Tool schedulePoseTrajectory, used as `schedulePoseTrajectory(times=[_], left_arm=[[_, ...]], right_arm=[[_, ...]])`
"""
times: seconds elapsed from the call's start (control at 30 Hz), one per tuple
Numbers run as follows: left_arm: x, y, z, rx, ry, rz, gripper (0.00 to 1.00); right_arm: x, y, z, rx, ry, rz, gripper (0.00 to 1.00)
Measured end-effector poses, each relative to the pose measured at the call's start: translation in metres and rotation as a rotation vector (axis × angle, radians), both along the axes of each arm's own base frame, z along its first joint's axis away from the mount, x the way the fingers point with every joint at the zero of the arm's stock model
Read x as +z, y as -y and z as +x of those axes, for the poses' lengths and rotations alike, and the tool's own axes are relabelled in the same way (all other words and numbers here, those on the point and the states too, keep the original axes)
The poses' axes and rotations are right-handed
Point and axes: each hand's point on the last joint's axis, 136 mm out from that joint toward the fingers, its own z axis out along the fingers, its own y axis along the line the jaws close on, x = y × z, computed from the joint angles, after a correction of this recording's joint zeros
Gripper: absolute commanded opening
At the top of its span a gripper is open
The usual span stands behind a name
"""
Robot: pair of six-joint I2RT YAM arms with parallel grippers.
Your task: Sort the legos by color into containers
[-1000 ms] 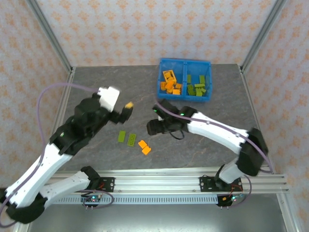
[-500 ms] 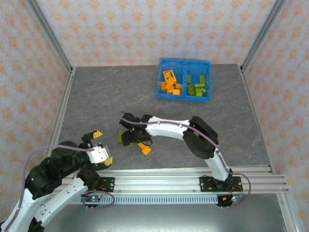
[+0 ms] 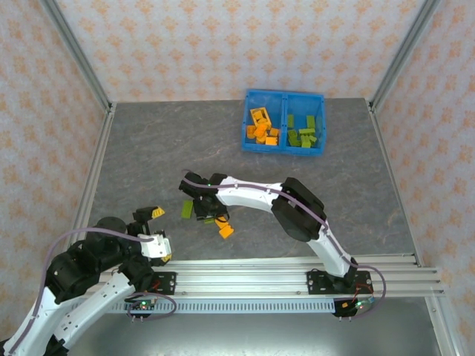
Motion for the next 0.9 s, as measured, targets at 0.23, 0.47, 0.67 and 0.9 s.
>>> schedulePoseTrajectory(times=[0.23, 0.47, 0.67, 0.9], left_arm=[[-0.001, 0.02, 0.004, -0.051, -0.007, -0.078, 1.0], [0.016, 0.051, 0.019, -0.08, 0.005, -0.257, 1.0], [0.034, 0.083, 0.044, -0.051, -0.07, -0.452, 0.99], [0.042, 0.104, 0.079, 0.137, -0.252, -0.575, 1.0]], right_arm=[[0.005, 0.014, 0.019, -0.06, 0.063, -0.022, 0.25], [0.074, 0.084, 0.076, -0.219, 0.204, 0.022, 0.25], [0.174, 0.164, 0.132, -0.386, 0.428, 0.106, 0.25], [0.202, 0.261, 0.18, -0.539, 0.546, 0.02, 0.25]])
